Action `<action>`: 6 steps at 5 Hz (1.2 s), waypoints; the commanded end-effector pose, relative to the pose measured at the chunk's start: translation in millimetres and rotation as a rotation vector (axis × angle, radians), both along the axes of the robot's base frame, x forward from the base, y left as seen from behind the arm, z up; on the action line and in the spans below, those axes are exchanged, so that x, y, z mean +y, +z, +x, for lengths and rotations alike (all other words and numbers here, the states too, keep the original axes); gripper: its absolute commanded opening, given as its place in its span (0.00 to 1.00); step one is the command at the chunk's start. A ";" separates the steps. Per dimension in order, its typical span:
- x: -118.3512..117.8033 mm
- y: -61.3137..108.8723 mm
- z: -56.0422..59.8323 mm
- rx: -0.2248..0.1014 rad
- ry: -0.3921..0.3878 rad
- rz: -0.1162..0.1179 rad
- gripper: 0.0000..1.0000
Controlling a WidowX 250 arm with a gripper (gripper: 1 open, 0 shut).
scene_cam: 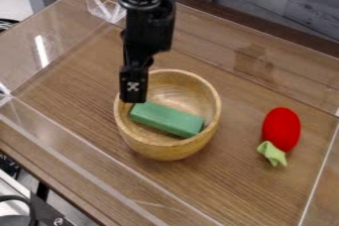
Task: Remove the green stick from the brown bowl and put it on the table
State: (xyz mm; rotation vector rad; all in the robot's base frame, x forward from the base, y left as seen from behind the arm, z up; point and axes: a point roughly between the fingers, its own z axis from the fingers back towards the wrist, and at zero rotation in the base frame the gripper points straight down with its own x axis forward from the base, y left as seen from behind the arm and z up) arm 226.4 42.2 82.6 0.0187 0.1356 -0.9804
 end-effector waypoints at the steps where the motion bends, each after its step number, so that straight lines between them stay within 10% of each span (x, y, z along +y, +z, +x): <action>1: 1.6 -1.4 1.2 -0.046 -0.075 0.006 1.00; 6: -2.7 -29.0 3.2 -0.053 -0.089 -0.025 1.00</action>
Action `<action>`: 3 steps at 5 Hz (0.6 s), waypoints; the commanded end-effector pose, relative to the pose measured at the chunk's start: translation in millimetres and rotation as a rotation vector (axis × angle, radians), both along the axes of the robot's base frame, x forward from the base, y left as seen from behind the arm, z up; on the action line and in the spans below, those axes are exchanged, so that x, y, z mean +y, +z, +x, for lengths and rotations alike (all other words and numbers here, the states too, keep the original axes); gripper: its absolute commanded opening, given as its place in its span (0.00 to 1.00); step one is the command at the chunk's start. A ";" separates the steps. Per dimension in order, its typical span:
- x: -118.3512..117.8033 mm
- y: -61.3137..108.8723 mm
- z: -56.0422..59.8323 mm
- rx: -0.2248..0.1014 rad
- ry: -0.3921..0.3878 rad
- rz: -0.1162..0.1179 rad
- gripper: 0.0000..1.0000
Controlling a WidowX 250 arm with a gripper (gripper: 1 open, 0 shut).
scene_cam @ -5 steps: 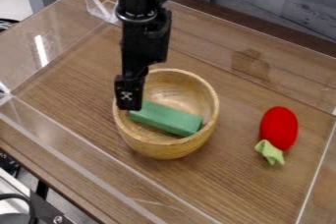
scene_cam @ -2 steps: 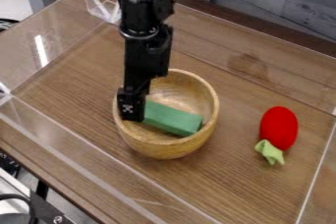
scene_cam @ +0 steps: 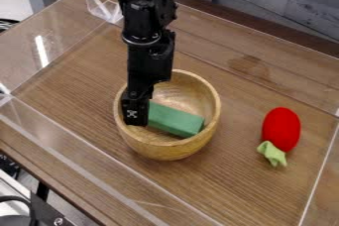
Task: Remove the green stick from the brown bowl and put it on the table
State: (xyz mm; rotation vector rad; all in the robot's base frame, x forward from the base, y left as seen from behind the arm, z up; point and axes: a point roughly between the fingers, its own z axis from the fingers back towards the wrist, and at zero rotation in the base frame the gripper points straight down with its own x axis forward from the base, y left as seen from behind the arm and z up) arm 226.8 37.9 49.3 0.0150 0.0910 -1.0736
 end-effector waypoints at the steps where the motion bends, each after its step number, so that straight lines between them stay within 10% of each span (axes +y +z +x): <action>1: 2.2 2.3 2.6 -0.022 0.024 -0.006 1.00; 3: 3.6 0.2 2.4 -0.023 0.064 -0.026 1.00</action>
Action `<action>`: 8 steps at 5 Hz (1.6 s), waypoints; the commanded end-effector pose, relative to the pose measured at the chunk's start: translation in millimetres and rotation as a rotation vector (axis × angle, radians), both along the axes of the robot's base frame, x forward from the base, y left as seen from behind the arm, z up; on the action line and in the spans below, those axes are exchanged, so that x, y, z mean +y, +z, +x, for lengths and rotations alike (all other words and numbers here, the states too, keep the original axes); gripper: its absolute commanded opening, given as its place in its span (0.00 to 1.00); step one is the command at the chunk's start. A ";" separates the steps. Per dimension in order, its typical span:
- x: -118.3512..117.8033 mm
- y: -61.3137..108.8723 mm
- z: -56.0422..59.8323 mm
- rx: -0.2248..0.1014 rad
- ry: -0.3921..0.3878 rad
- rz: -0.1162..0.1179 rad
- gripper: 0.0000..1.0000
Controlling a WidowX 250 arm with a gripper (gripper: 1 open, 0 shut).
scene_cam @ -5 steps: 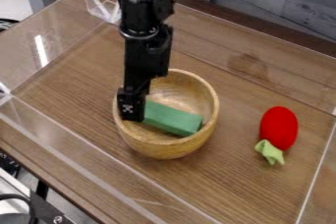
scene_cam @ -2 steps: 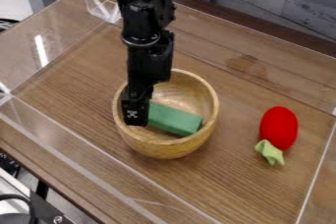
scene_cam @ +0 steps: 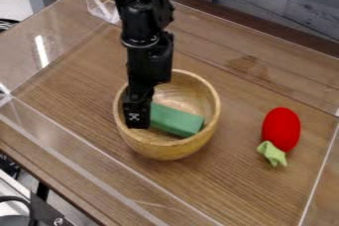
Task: Remove the green stick from the brown bowl and put it on the table
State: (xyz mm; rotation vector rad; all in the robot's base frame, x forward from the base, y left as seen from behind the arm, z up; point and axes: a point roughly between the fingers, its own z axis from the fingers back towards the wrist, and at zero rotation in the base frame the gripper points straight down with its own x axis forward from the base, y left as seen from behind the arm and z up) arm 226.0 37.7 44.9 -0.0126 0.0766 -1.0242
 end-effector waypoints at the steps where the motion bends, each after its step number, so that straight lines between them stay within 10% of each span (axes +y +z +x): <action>1: 4.6 3.9 4.2 -0.024 0.035 -0.004 1.00; 5: 7.5 1.7 8.7 -0.020 0.121 -0.032 1.00; 6: 6.6 -0.7 9.3 -0.020 0.121 -0.029 0.00; 8: 2.5 14.9 8.6 -0.053 0.130 -0.018 0.00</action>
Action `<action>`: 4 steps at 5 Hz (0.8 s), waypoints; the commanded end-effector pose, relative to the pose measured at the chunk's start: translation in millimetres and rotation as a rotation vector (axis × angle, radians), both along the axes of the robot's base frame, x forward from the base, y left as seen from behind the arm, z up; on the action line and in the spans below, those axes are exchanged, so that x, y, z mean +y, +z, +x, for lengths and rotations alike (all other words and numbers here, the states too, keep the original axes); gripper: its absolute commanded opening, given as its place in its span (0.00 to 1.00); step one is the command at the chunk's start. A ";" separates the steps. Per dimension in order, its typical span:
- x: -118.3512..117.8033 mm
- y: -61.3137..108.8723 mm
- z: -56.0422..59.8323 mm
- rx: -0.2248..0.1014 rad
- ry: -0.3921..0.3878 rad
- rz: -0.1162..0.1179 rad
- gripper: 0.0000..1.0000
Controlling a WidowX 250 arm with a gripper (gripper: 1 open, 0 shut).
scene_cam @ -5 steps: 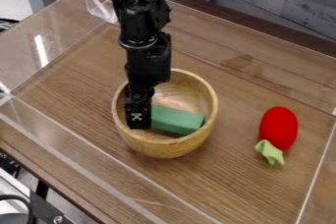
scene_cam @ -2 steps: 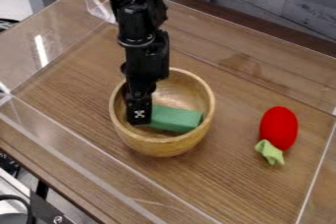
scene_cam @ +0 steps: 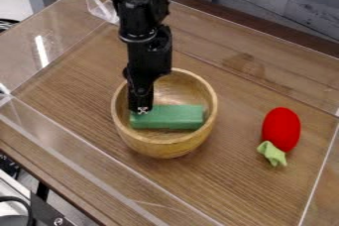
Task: Remove the green stick from the brown bowl and put it on the table
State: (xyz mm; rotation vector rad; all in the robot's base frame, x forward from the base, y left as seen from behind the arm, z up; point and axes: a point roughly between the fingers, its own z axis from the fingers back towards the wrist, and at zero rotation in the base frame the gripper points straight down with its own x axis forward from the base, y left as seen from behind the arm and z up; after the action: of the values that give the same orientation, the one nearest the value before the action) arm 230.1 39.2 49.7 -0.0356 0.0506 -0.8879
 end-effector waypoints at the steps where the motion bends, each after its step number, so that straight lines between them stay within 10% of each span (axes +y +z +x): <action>1: -4.2 23.5 3.1 -0.067 0.003 0.019 0.00; 4: -14.7 16.5 -0.7 -0.071 -0.031 0.025 0.00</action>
State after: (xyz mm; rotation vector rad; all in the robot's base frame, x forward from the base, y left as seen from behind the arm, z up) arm 226.0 23.9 60.1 0.0014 0.0176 -0.9121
